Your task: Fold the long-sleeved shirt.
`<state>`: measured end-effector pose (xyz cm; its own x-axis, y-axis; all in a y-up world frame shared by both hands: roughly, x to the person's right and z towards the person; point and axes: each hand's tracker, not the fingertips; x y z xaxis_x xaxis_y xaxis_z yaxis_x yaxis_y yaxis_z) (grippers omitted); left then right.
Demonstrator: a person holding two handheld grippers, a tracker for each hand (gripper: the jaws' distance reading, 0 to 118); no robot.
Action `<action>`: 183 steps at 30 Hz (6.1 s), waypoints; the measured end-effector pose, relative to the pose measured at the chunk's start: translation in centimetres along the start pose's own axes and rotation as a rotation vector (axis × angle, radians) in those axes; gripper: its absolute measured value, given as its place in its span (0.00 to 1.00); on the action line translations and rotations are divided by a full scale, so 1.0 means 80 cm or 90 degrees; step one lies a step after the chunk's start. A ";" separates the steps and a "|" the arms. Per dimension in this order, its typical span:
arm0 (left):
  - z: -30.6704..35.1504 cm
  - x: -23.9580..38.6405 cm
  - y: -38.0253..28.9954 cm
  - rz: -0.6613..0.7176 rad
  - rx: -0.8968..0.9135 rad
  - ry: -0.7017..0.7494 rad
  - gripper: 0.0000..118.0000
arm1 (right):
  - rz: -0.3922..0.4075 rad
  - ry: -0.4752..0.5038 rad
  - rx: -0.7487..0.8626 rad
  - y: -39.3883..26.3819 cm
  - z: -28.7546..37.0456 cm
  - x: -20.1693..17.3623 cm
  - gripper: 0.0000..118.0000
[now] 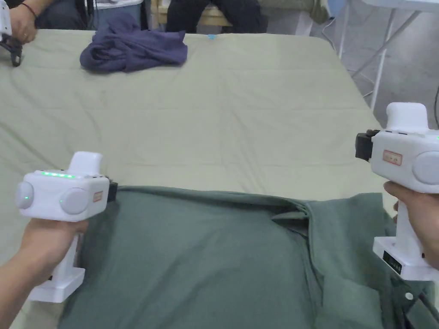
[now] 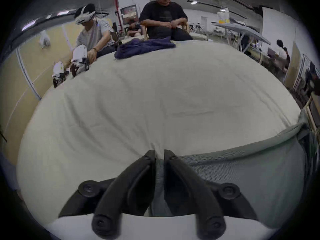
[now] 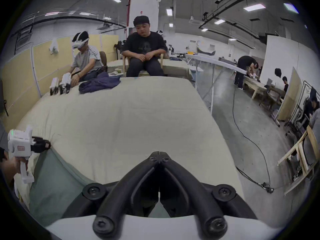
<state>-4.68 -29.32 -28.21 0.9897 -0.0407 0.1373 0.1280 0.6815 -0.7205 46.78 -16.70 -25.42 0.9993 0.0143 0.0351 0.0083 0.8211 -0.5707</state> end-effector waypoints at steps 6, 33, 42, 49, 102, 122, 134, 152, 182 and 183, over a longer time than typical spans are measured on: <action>0.005 0.016 0.001 -0.023 -0.011 0.016 0.10 | -0.044 0.026 -0.152 -0.016 -0.004 0.064 1.00; 0.201 -0.003 0.037 0.026 0.181 -0.050 0.05 | -0.093 0.077 -0.142 -0.014 0.035 0.058 0.15; 0.337 -0.003 -0.028 -0.015 0.234 -0.039 0.05 | -0.086 0.098 -0.037 -0.054 0.167 0.090 0.15; 0.396 0.025 -0.149 -0.072 0.175 -0.052 0.05 | -0.046 0.120 -0.041 -0.164 0.246 0.111 0.15; 0.388 0.109 -0.143 -0.051 0.287 0.023 1.00 | 0.065 0.077 0.173 -0.128 0.253 -0.136 0.07; 0.238 -0.056 -0.279 0.316 -0.142 -0.553 1.00 | 0.051 0.134 0.078 -0.186 0.218 -0.113 0.07; 0.195 -0.001 -0.264 0.329 -0.158 -0.687 0.76 | 0.064 0.147 0.065 -0.182 0.207 -0.135 0.07; 0.261 -0.091 -0.209 0.288 -0.100 -0.342 0.07 | 0.063 0.125 0.075 -0.175 0.204 -0.131 0.07; 0.379 -0.029 -0.044 0.139 -0.207 0.080 0.07 | 0.063 0.099 0.157 -0.128 0.185 -0.176 0.07; 0.372 -0.009 -0.040 0.148 -0.218 0.061 0.07 | 0.067 0.103 0.158 -0.129 0.185 -0.177 0.07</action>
<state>-7.72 -9.76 -5.78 0.9942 0.0067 -0.1071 -0.1009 0.3990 -0.9114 32.01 -16.90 -7.86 0.9872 0.0316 -0.1566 -0.0848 0.9345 -0.3459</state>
